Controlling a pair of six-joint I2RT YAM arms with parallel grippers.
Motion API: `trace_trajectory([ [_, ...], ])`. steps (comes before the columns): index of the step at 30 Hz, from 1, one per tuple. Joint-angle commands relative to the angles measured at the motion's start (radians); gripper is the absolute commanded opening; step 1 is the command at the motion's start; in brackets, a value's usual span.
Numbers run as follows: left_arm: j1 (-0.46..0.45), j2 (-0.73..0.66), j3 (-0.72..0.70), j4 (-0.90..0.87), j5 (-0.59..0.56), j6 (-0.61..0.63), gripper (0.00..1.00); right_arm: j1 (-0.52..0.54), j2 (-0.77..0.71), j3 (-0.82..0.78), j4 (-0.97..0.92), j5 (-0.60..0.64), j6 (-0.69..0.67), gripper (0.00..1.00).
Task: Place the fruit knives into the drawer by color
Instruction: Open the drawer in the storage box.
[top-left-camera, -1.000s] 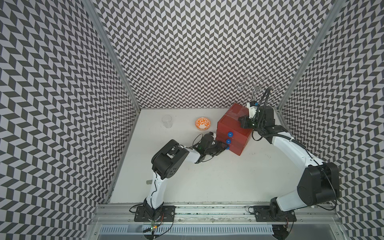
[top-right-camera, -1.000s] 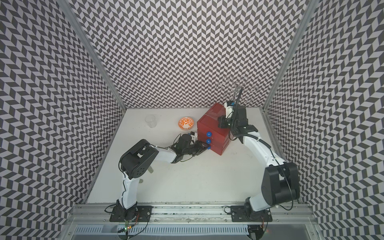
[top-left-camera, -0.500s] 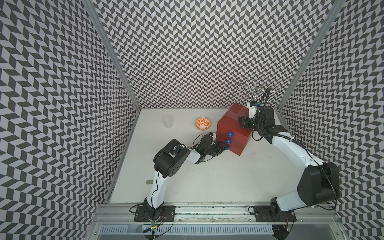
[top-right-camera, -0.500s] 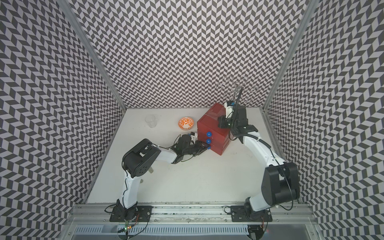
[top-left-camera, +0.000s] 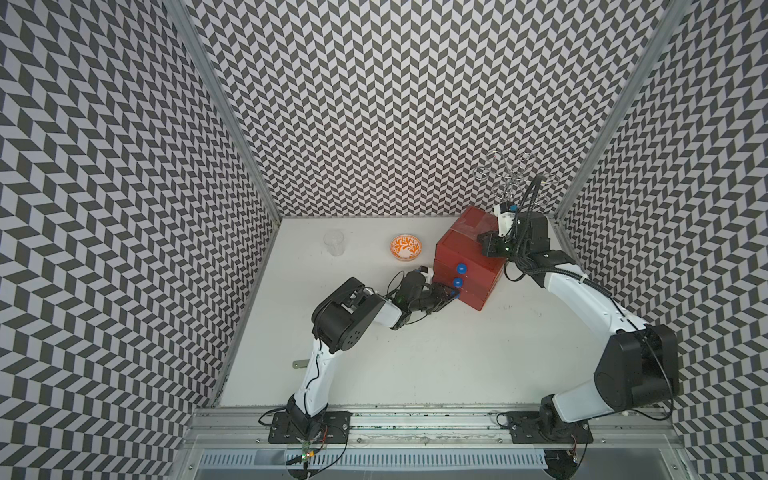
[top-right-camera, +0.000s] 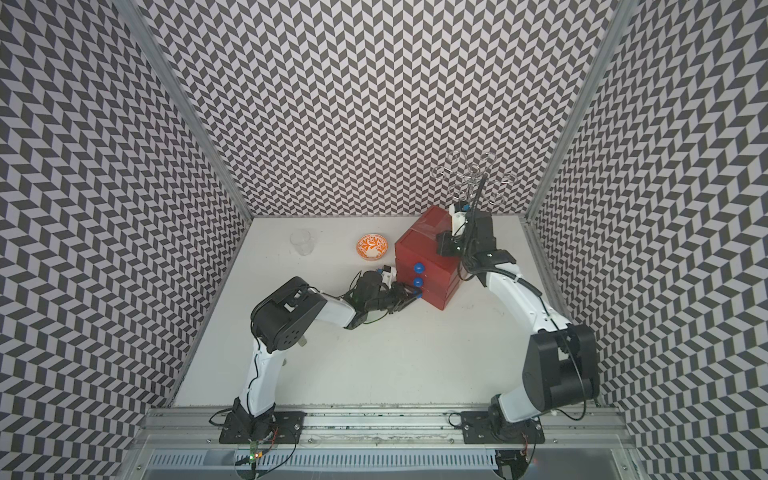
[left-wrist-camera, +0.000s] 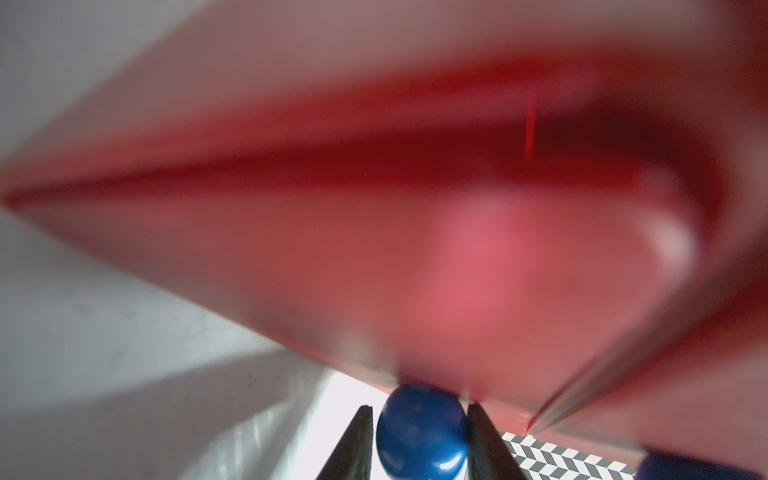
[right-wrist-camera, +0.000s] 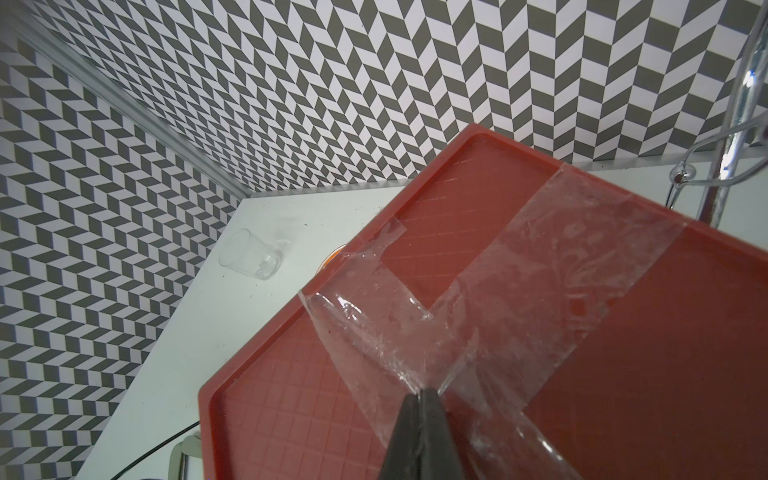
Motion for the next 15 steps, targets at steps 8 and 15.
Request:
trace_trajectory([
  [8, -0.01, 0.017, 0.011, 0.084, 0.021, 0.008, 0.28, -0.006, 0.077, -0.071, -0.302, 0.052, -0.008, 0.01],
  [15, -0.01, -0.012, -0.023, 0.092, 0.015, -0.001, 0.25, -0.006, 0.077, -0.075, -0.301, 0.053, -0.007, 0.01],
])
